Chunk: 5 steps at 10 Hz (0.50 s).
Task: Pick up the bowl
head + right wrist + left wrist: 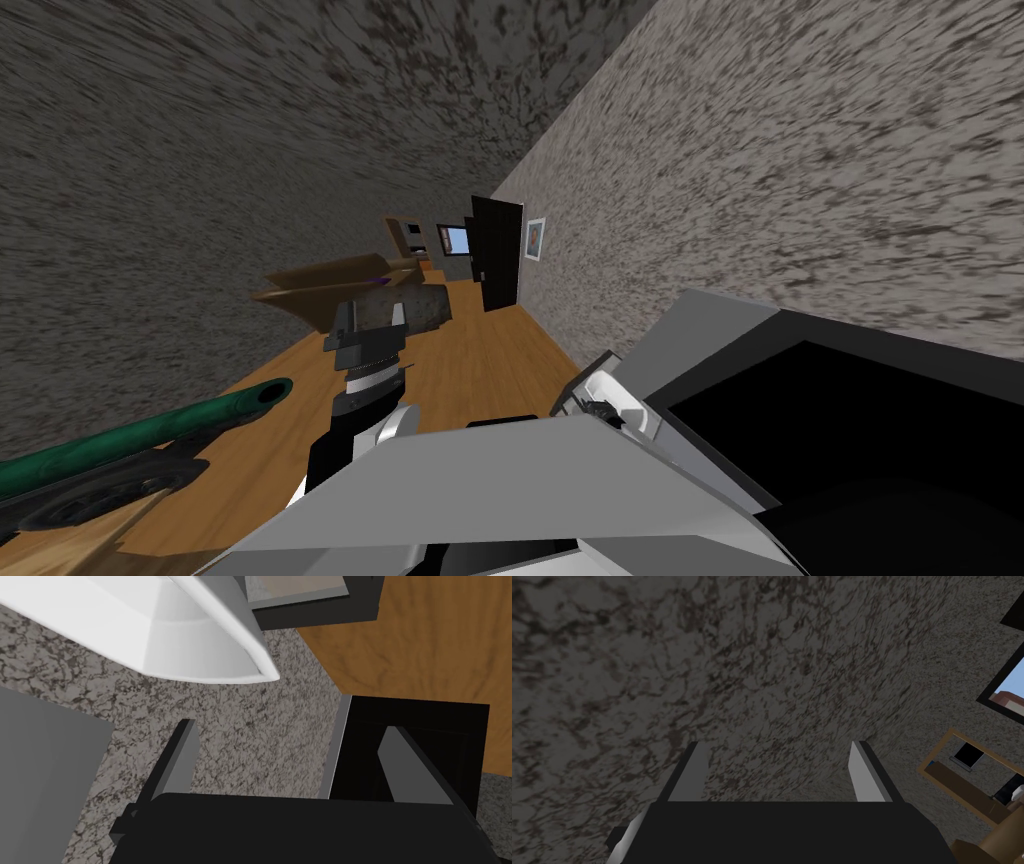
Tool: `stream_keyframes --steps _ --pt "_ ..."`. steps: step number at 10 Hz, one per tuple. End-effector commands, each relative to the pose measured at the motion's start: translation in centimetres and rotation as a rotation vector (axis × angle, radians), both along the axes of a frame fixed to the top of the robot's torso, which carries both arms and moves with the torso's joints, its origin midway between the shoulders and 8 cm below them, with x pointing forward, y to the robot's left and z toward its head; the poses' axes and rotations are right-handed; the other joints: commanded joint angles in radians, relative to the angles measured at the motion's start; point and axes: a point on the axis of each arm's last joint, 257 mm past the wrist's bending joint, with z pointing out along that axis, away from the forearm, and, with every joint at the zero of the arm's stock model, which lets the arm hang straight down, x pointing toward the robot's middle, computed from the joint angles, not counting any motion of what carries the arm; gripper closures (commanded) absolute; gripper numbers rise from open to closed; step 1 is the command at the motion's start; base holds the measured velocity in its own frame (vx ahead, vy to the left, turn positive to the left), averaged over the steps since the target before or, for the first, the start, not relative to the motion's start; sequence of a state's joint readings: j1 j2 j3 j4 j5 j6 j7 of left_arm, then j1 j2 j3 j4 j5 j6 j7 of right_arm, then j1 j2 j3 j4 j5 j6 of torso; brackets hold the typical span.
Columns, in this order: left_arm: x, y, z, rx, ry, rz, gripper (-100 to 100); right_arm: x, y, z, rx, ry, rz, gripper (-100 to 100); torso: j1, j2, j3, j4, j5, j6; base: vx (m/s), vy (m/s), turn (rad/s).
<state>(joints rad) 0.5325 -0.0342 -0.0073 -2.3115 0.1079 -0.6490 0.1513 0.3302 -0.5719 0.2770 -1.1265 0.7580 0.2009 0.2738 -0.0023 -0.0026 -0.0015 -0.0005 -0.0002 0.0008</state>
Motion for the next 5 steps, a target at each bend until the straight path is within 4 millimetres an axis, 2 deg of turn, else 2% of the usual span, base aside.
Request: stream_keyframes --steps 1,4,5 --pt "0.0 0.0 0.0 0.000 0.000 0.000 0 -1.4 -1.2 -0.9 -0.063 0.061 0.032 -100 0.000 0.000 0.000 0.000 0.000 0.000 0.046 -0.036 0.053" --pt "0.0 0.0 0.0 0.000 0.000 0.000 0 -3.9 -2.6 -2.3 -0.152 0.150 0.090 -100 0.000 0.000 0.000 0.000 0.000 0.000 0.056 -0.038 0.057" --pt "0.0 0.0 0.0 0.000 0.000 0.000 0 -3.9 -2.6 -2.3 -0.152 0.150 0.090 -100 0.000 0.000 0.000 0.000 0.000 0.000 0.037 -0.019 0.027"
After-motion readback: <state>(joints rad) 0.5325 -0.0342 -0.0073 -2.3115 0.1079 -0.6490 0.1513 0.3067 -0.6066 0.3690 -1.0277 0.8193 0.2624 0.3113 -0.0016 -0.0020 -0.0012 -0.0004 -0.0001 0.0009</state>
